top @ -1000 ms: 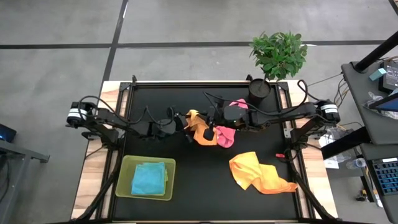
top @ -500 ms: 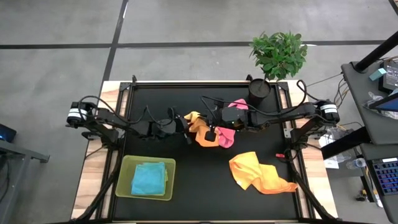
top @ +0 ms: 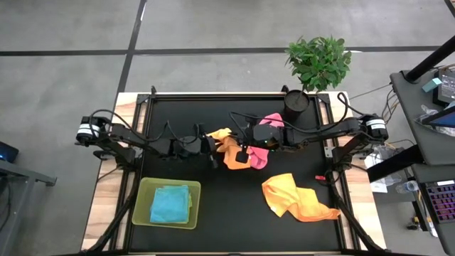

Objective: Fold microfiber towels
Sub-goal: Fold the left orange microfiber towel

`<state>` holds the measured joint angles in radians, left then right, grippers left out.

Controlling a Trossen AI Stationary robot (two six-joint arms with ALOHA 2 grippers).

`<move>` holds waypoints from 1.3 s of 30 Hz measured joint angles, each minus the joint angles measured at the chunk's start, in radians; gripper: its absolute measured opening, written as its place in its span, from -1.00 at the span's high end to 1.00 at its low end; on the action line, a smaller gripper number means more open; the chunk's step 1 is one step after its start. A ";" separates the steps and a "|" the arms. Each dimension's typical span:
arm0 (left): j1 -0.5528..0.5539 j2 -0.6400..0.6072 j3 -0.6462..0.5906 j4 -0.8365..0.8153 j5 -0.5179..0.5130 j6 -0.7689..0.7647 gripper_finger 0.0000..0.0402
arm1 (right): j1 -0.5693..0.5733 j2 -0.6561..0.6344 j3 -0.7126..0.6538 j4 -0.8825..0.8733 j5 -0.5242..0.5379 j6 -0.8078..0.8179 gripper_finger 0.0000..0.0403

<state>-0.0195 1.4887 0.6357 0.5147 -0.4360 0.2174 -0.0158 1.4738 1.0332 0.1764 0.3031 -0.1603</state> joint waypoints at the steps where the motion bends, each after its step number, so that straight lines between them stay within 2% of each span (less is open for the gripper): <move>1: 0.000 -0.002 0.000 -0.001 0.000 0.002 1.00 | 0.000 0.000 -0.001 0.000 0.000 -0.006 0.96; 8: -0.001 -0.099 0.000 -0.041 0.000 0.013 1.00 | 0.000 -0.013 -0.002 -0.003 0.000 -0.016 0.86; 13: -0.001 -0.205 -0.001 -0.080 0.009 0.036 1.00 | 0.000 -0.053 -0.002 -0.001 -0.052 -0.008 0.68; 21: -0.002 -0.284 -0.001 -0.086 0.057 0.053 1.00 | 0.000 -0.091 -0.006 -0.023 -0.051 0.015 0.37; 25: -0.002 -0.280 -0.003 -0.115 0.091 0.050 1.00 | 0.000 -0.093 -0.019 -0.067 -0.050 0.030 0.31; 32: -0.002 -0.198 -0.002 -0.111 0.110 -0.027 1.00 | 0.000 -0.069 -0.033 -0.206 -0.053 0.109 0.23; 35: -0.002 -0.152 0.000 -0.111 0.177 -0.034 1.00 | 0.000 -0.052 -0.040 -0.253 -0.081 0.119 0.17; 39: -0.003 -0.083 0.001 -0.097 0.227 -0.079 0.86 | 0.003 0.000 -0.054 -0.256 -0.113 0.142 0.08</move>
<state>-0.0223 1.4060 0.6369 0.4181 -0.2088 0.1387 -0.0132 1.4741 0.9790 -0.0794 0.1896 -0.0180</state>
